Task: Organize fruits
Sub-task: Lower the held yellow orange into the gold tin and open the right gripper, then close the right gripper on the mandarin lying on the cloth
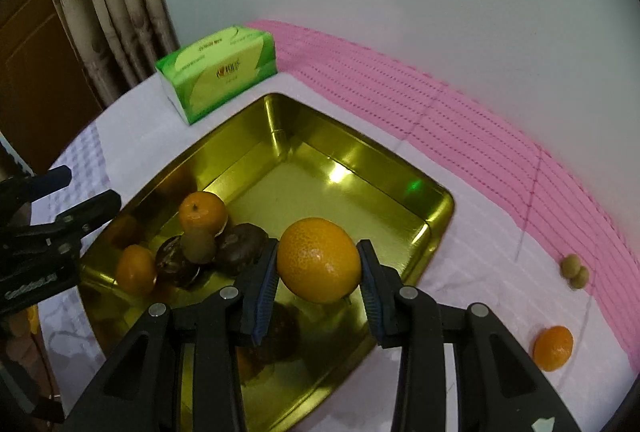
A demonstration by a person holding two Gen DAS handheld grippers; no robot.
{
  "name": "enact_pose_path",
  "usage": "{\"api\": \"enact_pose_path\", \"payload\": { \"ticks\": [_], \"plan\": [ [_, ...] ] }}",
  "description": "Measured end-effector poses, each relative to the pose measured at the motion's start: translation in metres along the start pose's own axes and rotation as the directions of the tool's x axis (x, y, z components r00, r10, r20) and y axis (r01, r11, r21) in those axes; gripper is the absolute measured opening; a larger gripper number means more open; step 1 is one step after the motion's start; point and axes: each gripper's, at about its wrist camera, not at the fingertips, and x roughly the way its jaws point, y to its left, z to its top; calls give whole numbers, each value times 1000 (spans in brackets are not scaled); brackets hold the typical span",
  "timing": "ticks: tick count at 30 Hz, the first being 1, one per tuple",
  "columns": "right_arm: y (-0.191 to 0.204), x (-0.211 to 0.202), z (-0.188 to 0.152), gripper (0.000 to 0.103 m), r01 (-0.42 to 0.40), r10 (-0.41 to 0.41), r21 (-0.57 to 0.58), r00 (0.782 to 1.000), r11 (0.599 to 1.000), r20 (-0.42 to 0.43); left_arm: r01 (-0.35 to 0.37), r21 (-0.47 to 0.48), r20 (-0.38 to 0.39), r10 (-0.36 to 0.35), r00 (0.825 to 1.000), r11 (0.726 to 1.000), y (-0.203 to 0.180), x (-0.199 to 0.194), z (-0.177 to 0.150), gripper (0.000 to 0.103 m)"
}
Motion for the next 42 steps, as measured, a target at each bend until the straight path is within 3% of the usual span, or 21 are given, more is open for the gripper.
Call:
{"api": "enact_pose_path", "payload": {
  "ticks": [16, 28, 30, 35, 42],
  "plan": [
    [4, 30, -2, 36, 4, -4, -8, 998, 1000, -64, 46, 3, -27, -46, 999, 999, -2, 9, -2, 82],
    [-9, -6, -3, 39, -24, 22, 51, 999, 998, 42, 66, 15, 27, -67, 997, 998, -6, 4, -4, 82],
    [-16, -18, -8, 44, -13, 9, 67, 998, 998, 64, 63, 10, 33, -63, 997, 998, -7, 4, -4, 82],
    [-47, -41, -29, 44, 33, -45, 131, 995, 991, 84, 88, 27, 80, -90, 993, 996, -11, -4, -5, 82],
    [-123, -64, -74, 44, 144, -162, 272, 986, 952, 47, 72, 49, 105, -77, 992, 996, -18, -9, -9, 82]
  ]
}}
